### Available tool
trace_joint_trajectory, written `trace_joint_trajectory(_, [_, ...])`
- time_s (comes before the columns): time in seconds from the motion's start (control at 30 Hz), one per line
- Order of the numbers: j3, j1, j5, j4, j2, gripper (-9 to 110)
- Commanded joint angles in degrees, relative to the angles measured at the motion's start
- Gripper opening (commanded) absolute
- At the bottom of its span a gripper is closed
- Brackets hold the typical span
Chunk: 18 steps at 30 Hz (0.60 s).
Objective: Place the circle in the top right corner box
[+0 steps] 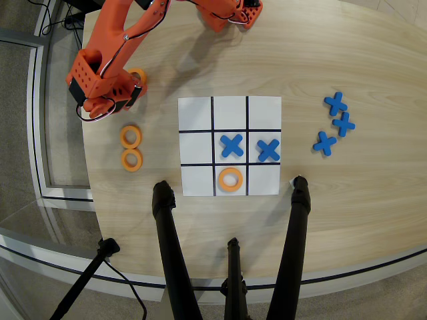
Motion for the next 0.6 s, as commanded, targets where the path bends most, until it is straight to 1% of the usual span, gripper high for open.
trace_joint_trajectory(0.0, [3.0,-0.3,0.1,1.3,4.1,0])
trace_joint_trajectory(0.13, [10.3,-6.6,0.0,3.7,18.5,0])
trace_joint_trajectory(0.23, [17.9,-16.1,0.6,2.2,31.4,0])
trace_joint_trajectory(0.3, [22.2,-24.3,5.3,-0.7,38.2,0])
trace_joint_trajectory(0.4, [24.7,-36.6,14.1,-5.7,43.9,0])
trace_joint_trajectory(0.47, [25.1,-43.3,18.5,-10.8,45.0,0])
trace_joint_trajectory(0.57, [22.8,-49.3,22.5,-18.5,42.0,0])
